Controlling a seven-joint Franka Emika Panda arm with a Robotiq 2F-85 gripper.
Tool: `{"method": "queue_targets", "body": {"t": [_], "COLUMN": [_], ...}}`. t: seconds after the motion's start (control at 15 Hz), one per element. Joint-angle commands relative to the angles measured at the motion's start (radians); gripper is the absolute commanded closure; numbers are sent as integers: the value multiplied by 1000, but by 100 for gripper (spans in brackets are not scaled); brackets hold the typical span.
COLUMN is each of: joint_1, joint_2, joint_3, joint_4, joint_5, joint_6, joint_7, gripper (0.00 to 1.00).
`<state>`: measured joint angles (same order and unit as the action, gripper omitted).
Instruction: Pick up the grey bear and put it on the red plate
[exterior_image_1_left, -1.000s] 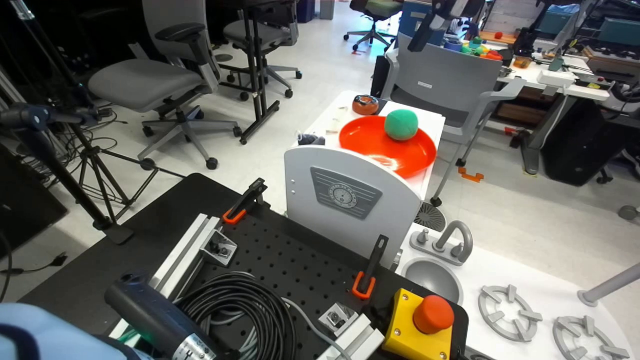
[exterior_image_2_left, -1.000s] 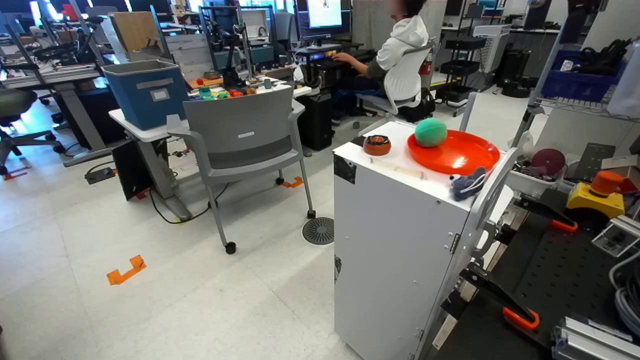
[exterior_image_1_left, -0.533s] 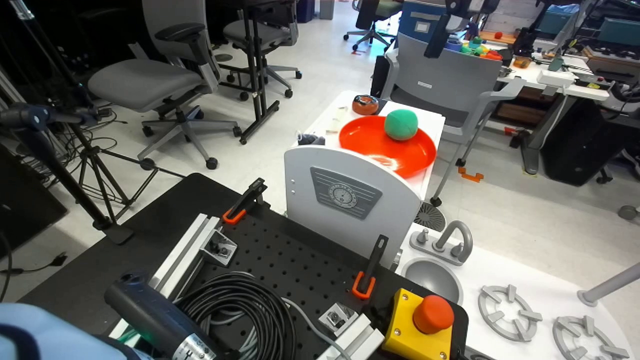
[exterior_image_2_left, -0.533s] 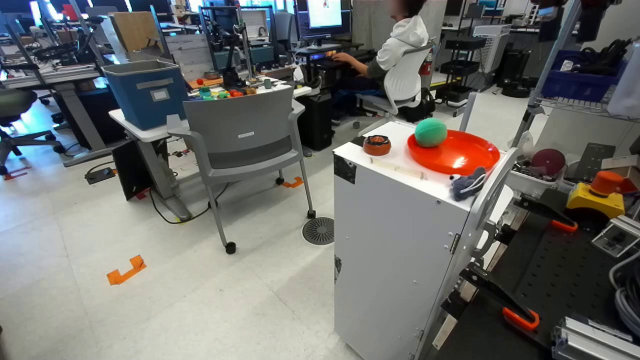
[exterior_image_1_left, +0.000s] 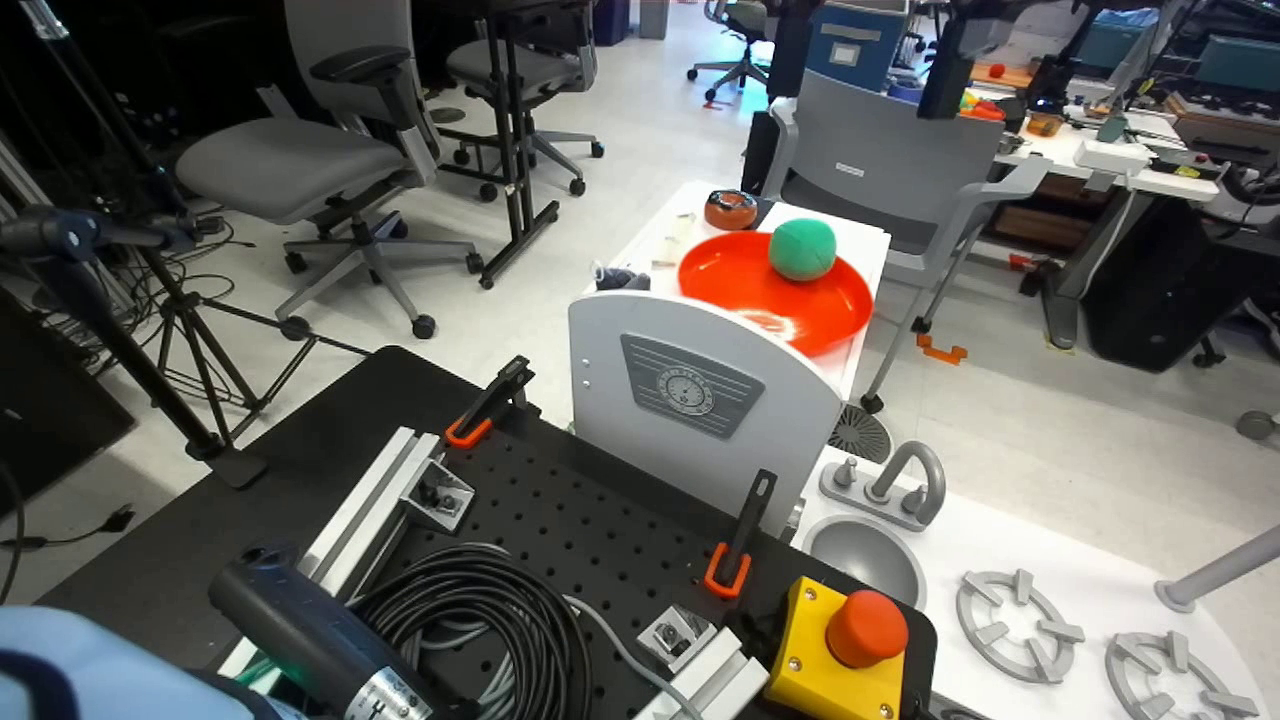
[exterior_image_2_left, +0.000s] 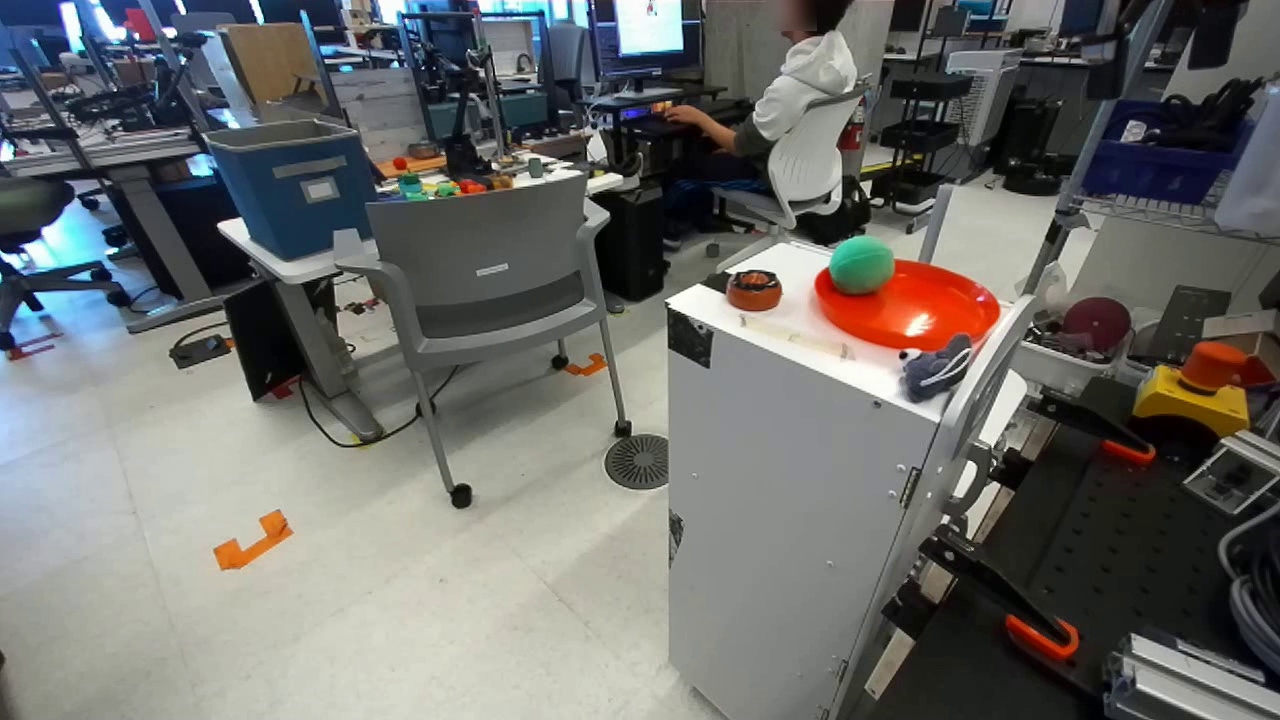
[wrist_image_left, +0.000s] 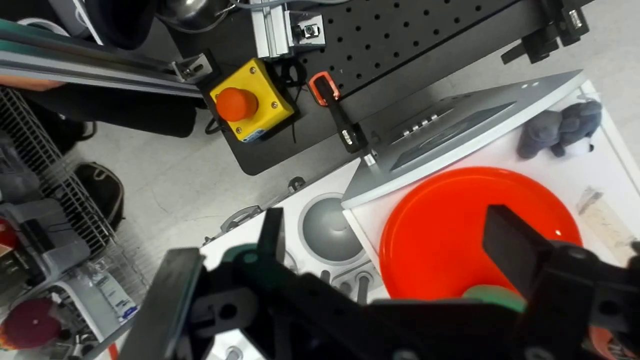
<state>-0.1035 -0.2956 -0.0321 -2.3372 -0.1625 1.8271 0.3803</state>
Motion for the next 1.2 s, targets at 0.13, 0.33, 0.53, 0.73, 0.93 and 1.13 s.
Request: {"method": "queue_targets", "body": {"t": [0.13,0.33,0.53,0.73,0.93,1.13], "joint_1": [-15,-19,-8,7,17,18], "joint_2": [-2,3,14,37,53,68], "joint_3": [36,49,38,34,27,27], "joint_4": [-25,-40,-47,-52,-52,-48], "joint_5": [-84,-127,-85,-27,32,70], "joint_6": [156,246,321,396,439,451], "joint_7": [144,204,202,162,118,67], "gripper": [0,0,0,0,0,0]}}
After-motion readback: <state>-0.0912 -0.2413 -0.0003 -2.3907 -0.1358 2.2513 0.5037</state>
